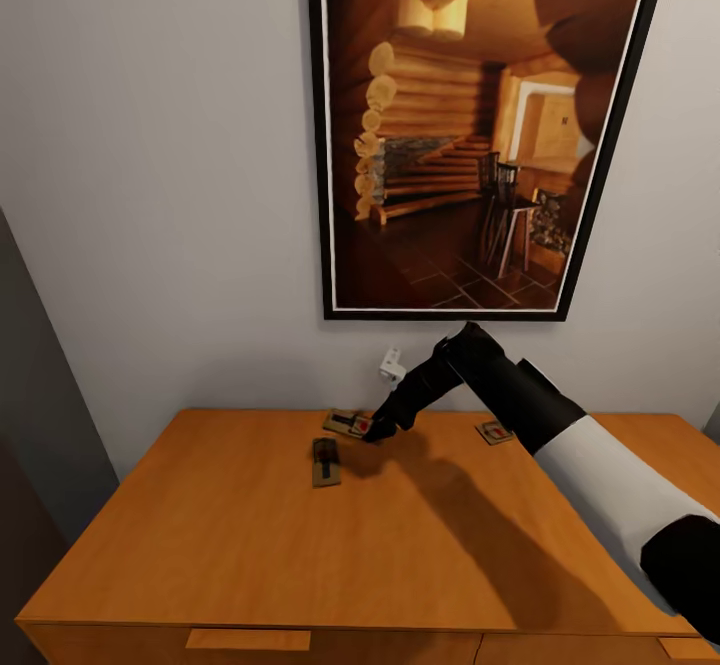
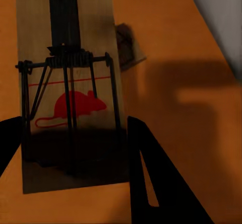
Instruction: Take the four mousetraps from the cabinet in the bathroom and place them on the bathroom floor. Make sure all four end up on the same floor surface, and ensure that at least two of them are either under or directly next to the same bathroom sink.
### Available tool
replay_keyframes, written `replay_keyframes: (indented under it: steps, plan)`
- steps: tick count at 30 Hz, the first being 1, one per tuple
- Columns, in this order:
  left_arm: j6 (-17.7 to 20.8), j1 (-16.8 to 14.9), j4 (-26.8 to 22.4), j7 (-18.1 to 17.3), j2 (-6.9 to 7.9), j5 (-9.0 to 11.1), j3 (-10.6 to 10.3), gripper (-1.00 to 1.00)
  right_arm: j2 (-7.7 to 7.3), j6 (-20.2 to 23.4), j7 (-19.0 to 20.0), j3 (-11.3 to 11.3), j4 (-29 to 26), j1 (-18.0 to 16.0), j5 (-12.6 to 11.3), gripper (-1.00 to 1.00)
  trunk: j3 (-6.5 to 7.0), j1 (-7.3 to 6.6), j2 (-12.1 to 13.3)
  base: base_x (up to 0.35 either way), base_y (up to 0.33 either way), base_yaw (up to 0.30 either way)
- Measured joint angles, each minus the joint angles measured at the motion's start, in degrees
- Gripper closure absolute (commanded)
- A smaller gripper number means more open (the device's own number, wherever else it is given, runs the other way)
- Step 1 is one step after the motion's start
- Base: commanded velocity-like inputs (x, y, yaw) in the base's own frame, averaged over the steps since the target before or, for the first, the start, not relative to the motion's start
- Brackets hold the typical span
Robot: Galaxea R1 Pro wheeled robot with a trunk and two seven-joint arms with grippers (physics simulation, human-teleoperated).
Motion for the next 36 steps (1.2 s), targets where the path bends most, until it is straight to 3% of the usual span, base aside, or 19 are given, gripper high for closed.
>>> replay_keyframes:
  steps: [36]
  plan:
    - [0.0, 0.0, 0.0, 0.0, 0.0, 0.0, 0.0, -1.0, -0.1, 1.5, -0.4, 0.2, -1.0, 0.0, 0.2, 1.0, 0.0, 0.03, 0.0, -0.302, 0.0, 0.0]
